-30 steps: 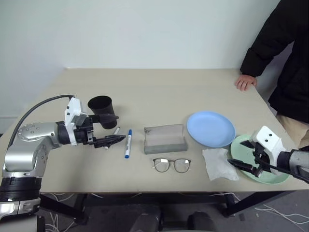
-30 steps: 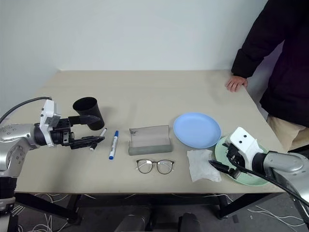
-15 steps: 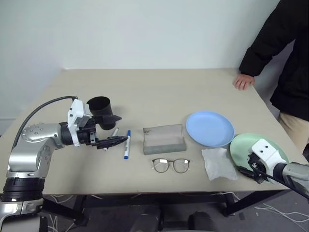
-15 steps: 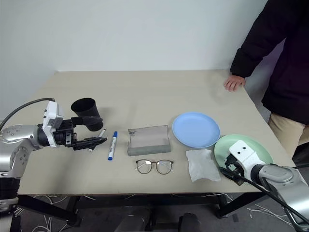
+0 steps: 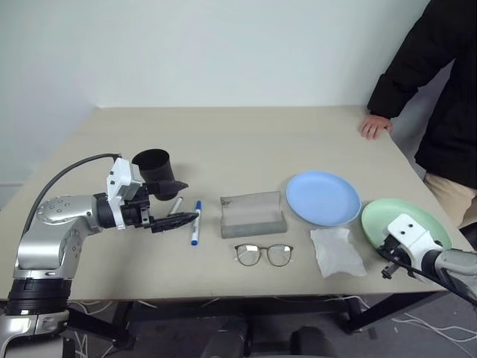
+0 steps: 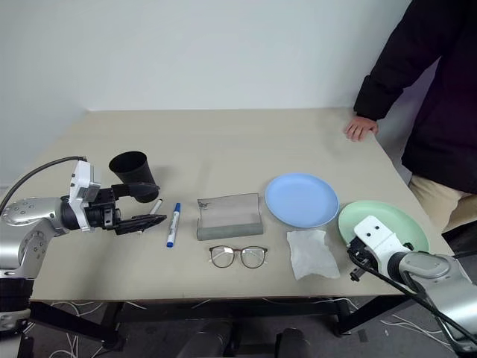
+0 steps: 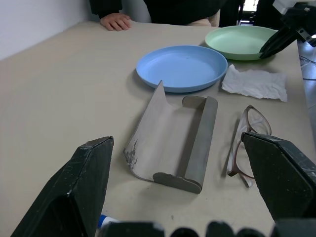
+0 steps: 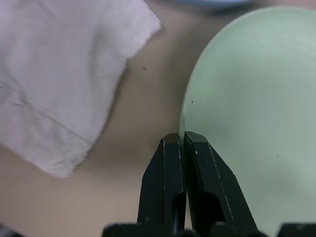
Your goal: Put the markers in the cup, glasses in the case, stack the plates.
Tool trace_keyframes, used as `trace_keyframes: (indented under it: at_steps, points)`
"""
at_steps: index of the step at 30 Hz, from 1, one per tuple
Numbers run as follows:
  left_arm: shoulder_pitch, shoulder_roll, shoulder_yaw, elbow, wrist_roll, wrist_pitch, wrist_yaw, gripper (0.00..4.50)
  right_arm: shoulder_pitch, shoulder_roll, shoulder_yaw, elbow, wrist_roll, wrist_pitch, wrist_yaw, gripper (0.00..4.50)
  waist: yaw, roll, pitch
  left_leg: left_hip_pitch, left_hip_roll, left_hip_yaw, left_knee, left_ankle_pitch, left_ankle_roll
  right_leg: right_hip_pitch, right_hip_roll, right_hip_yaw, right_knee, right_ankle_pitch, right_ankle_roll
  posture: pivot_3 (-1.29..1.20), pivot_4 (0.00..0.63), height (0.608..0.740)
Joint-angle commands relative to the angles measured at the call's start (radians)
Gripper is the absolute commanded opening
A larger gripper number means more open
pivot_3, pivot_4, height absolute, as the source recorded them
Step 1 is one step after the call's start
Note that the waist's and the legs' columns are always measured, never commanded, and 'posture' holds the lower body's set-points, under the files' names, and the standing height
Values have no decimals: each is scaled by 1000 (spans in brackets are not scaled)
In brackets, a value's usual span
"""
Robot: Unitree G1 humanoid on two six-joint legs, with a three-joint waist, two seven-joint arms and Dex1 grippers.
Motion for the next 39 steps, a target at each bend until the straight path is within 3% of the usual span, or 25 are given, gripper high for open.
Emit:
trace_keyframes:
  at_steps: [1,8,17,26,39]
  points:
    - [-19,0,6,-25,1,-17,7,4428,-54,-56,-8,21,-63,6,-18,34,1,0,0,0,0,0,0,0,0,0,0,0,0,0,0,0,0,727]
    - [-36,-6,-1,-10,5,-22,13,4428,-256,-28,15,52,-77,-38,-13,34,-4,1,0,0,0,0,1,0,0,-1,0,-1,1,0,0,0,0,727]
    - [-77,-22,-22,17,16,-37,22,4428,-465,70,229,122,-123,-159,67,34,0,0,0,0,1,0,2,0,0,0,1,-3,0,1,1,0,0,727]
    - [-67,-26,-3,-5,12,-40,52,4428,-571,118,403,225,-174,-301,218,34,-1,0,0,0,1,0,4,0,0,0,2,-3,0,3,2,0,0,727]
    - [-14,-12,34,-71,-11,-8,98,4428,-620,171,446,345,-206,-382,334,34,1,0,0,0,1,0,4,0,0,0,4,-2,1,5,2,0,0,727]
